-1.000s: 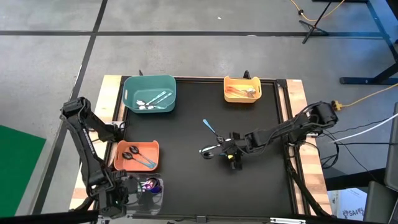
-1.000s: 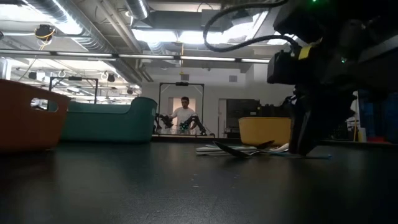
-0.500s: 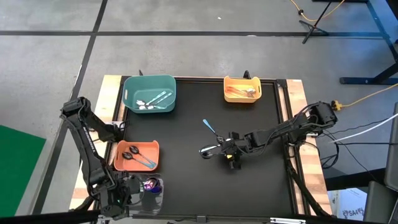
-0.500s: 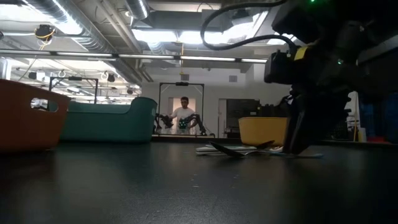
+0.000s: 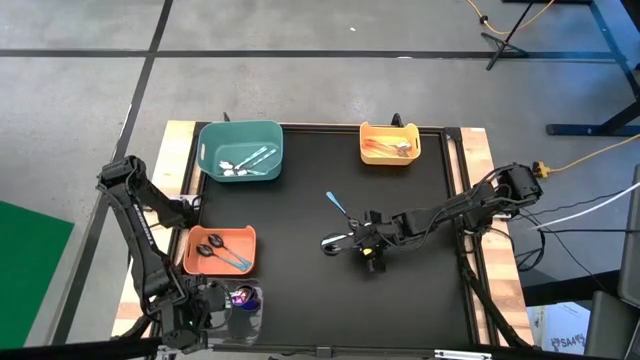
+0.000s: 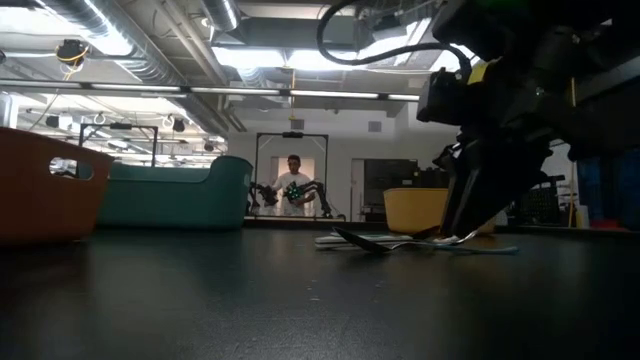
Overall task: Sort silverware by color (type)
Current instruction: Put the light blue spoon into the orange bin
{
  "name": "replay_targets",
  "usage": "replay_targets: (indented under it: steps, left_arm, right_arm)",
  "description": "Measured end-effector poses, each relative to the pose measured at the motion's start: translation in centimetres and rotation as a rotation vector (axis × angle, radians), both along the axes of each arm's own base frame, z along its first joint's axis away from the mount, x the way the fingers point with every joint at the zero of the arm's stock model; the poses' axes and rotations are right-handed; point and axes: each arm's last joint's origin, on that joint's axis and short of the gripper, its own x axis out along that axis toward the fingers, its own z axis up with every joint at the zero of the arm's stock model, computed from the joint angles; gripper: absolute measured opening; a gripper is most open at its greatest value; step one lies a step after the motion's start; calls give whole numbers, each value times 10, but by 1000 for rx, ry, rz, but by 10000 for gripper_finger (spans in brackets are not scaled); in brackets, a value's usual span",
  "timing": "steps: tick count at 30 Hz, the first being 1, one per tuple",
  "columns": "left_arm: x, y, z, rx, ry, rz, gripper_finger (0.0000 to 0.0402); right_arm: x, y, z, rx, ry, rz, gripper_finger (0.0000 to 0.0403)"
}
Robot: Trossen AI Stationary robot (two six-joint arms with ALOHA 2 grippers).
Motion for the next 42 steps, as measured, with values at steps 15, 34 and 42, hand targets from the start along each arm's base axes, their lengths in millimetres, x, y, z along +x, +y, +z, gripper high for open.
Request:
replay_targets:
  steps: [15, 34, 42]
  left_arm:
    - [0, 0, 0, 0, 0, 0, 82]
    - [0, 0, 0, -5, -1, 0, 81]
    - [2, -4, 8, -44, -15, -4, 81]
  right_arm:
    - [0, 0, 0, -18, 2, 16, 106]
    - [4, 1, -21, -41, 58, 14, 90]
    - [4, 1, -20, -25, 62, 23, 7]
